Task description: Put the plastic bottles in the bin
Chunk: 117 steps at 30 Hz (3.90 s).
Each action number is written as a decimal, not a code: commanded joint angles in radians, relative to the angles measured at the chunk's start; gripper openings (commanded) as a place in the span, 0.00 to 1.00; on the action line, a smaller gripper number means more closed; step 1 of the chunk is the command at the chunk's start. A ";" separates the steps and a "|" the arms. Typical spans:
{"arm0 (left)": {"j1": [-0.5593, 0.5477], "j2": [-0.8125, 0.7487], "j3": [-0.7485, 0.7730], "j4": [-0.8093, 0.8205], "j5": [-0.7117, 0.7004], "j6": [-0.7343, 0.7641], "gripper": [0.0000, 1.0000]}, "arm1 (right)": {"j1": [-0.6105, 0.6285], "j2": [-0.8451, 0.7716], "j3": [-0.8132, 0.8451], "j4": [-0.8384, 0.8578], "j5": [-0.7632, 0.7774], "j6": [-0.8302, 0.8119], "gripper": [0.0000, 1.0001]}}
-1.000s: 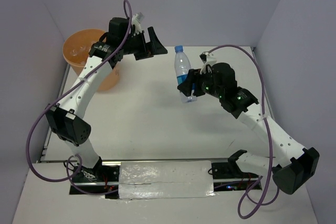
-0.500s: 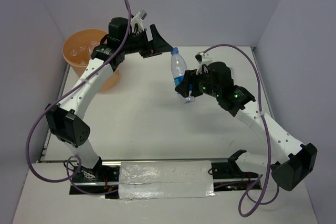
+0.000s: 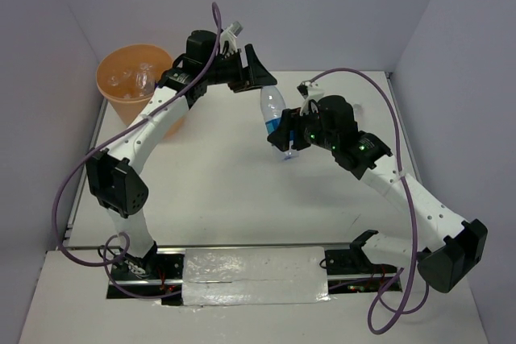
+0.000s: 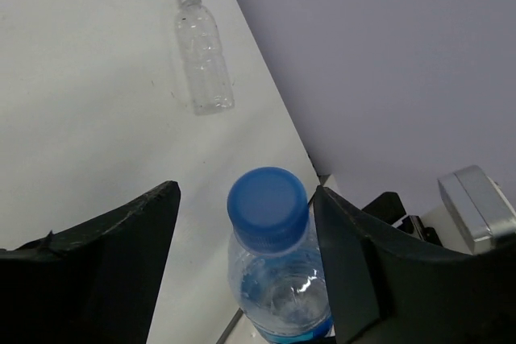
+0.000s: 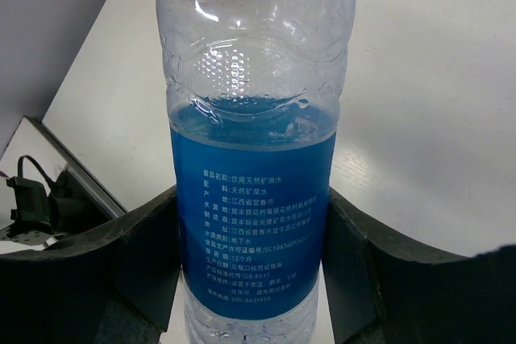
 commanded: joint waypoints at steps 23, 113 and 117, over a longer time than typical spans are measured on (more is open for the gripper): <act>0.029 -0.056 0.247 -0.273 -0.332 0.231 0.00 | 0.016 -0.085 0.108 -0.049 0.141 -0.005 1.00; 0.569 -0.394 0.102 -0.499 -0.864 0.172 0.99 | -0.574 0.419 0.087 -0.028 0.400 0.225 1.00; 0.566 -0.395 0.036 -0.430 -0.731 0.198 0.99 | -0.624 0.456 0.116 -0.020 0.393 0.222 1.00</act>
